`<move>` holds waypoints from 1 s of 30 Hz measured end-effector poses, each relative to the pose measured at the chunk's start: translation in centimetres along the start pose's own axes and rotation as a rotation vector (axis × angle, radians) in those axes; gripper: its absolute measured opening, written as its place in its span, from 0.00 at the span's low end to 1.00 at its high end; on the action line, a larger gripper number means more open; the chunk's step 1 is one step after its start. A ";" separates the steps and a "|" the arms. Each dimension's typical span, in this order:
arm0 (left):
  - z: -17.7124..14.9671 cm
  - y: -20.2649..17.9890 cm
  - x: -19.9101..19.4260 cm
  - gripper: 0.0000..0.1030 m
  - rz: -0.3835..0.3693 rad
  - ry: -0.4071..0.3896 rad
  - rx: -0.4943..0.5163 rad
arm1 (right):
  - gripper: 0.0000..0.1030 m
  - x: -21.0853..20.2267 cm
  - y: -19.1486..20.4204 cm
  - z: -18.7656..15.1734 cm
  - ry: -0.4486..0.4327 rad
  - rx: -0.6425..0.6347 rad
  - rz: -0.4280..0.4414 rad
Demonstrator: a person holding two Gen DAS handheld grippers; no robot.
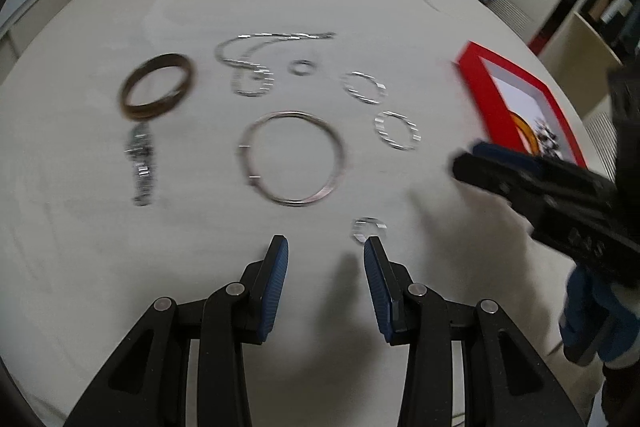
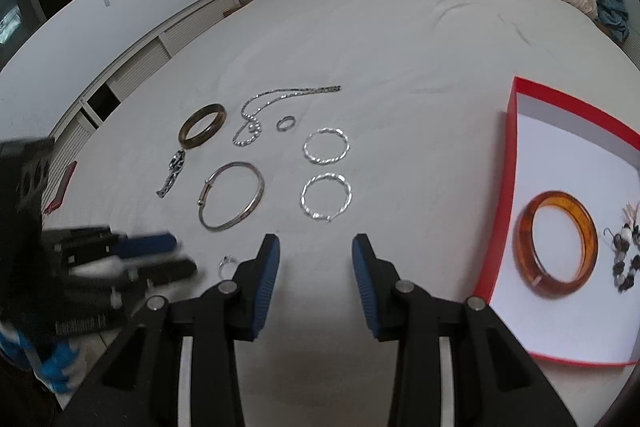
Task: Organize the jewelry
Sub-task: 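Grasp a small silver ring with the left tool while the right tool grasps a twisted silver hoop, then carry the silver ring and twisted hoop into the red box and release both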
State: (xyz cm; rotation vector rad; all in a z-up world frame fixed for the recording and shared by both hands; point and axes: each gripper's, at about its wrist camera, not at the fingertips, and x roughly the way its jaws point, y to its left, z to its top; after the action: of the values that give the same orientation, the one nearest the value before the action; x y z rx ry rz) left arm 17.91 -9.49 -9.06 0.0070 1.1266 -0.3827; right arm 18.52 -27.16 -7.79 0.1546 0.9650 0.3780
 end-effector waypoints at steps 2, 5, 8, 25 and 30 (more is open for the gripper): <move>0.1 -0.9 0.7 0.38 -0.009 0.010 0.027 | 0.35 0.3 -0.2 0.6 0.003 0.000 0.004; 0.6 -1.3 1.9 0.37 -0.005 0.024 0.043 | 0.35 0.8 -0.5 1.5 0.004 0.006 0.001; 1.1 -1.4 2.7 0.30 0.000 0.028 0.061 | 0.35 1.5 -1.0 1.9 0.016 0.018 -0.003; 1.0 0.7 1.3 0.17 -0.002 -0.009 0.074 | 0.04 6.7 -0.8 2.6 0.085 -0.003 -0.096; 1.3 0.1 -0.1 0.17 0.015 -0.029 0.073 | 0.04 5.0 -0.4 2.7 0.052 0.008 -0.094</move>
State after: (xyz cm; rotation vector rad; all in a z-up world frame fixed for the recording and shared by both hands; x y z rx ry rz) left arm 19.02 -9.61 -8.44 0.0738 1.0828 -0.4095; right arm 23.45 -25.54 -10.27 0.1062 1.0213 0.2931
